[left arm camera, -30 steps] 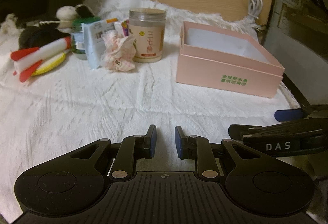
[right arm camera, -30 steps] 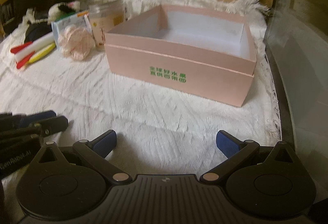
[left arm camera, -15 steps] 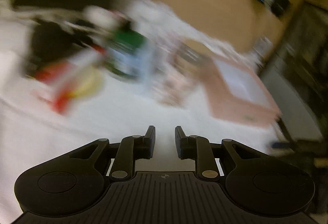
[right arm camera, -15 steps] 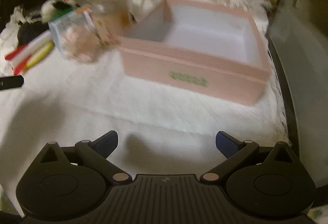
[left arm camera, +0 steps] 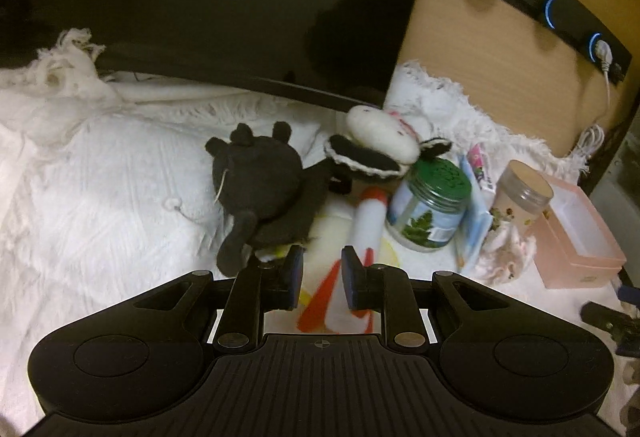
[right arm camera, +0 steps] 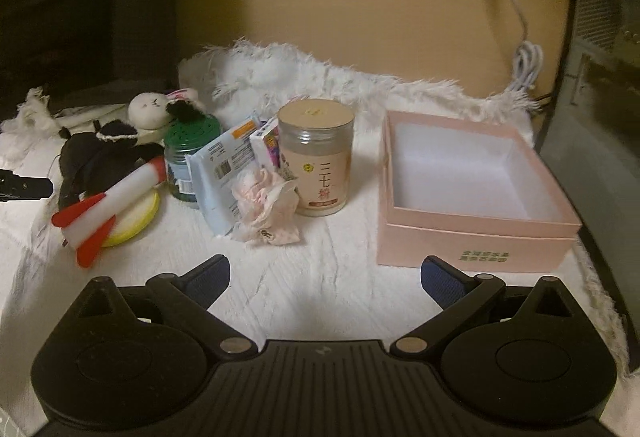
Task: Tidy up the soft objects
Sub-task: 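Move the left tool toward the dark grey plush toy, then grasp the dark grey plush with the left gripper while the right tool reaches the white bunny plush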
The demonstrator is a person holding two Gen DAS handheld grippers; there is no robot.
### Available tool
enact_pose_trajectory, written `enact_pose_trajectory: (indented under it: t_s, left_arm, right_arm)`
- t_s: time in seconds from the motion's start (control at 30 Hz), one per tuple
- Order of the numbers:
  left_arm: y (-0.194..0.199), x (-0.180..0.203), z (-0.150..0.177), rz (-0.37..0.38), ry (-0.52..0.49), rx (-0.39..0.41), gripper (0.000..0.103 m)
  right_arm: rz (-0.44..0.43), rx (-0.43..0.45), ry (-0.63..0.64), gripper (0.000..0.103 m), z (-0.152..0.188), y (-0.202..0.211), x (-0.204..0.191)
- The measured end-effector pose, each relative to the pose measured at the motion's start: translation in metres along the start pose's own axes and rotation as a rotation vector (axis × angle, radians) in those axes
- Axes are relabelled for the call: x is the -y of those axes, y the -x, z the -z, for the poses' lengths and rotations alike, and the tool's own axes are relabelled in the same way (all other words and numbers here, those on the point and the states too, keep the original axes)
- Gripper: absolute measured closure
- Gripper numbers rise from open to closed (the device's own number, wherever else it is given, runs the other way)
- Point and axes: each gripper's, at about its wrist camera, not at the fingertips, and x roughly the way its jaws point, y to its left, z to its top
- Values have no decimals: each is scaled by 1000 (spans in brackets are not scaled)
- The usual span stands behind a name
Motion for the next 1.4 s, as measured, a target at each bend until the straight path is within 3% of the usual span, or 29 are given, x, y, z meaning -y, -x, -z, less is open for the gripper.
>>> enact_pose_trajectory:
  t_s: [0.1, 0.2, 0.33, 0.43, 0.57, 0.67, 0.77, 0.83, 0.93, 1.0, 1.07, 1.13, 1.2, 1.3, 1.4]
  left_arm:
    - [-8, -3, -3, 55, 1, -8, 80]
    - [-15, -4, -5, 57, 10, 1, 80]
    - [-14, -21, -13, 14, 99, 60, 80]
    - [-14, -50, -25, -41, 221, 83, 80]
    - [-14, -85, -38, -24, 322, 93, 80]
    - [-19, -96, -49, 6, 282, 89, 80]
    - [-32, -78, -55, 21, 138, 106, 80]
    - [-46, -66, -57, 19, 87, 69, 79]
    - [-67, -47, -51, -6, -7, 34, 61]
    - [-75, -34, -49, 3, -103, 8, 33]
    - [-80, -28, -51, 16, -180, -7, 32]
    - [-86, -28, -54, -18, -228, -13, 33]
    - [-94, -38, -57, -80, -216, -25, 22]
    - [-102, -53, -61, -37, -131, -32, 17]
    - [-110, -54, -63, -21, -120, -11, 13]
  right_arm:
    - [10, -15, 82, 1, 0, 5, -2]
    - [32, -52, 141, 1, -3, 1, -7]
    - [33, -78, 140, 1, -7, -9, -14]
    - [13, -97, 154, 1, -10, -15, -25]
    - [-4, -88, 200, 1, -12, -17, -38]
    - [-1, -97, 220, 1, -12, -20, -43]
    - [8, -131, 220, 1, -10, -24, -44]
    - [9, -145, 228, 1, -6, -24, -44]
    - [23, -151, 254, 1, -1, -22, -43]
    - [35, -159, 261, 1, 1, -22, -41]
    - [42, -166, 258, 1, 2, -22, -38]
    - [49, -170, 255, 1, 3, -23, -34]
    - [54, -175, 252, 1, 5, -24, -32]
    - [49, -193, 244, 1, 8, -28, -29]
    - [43, -190, 246, 1, 8, -28, -29]
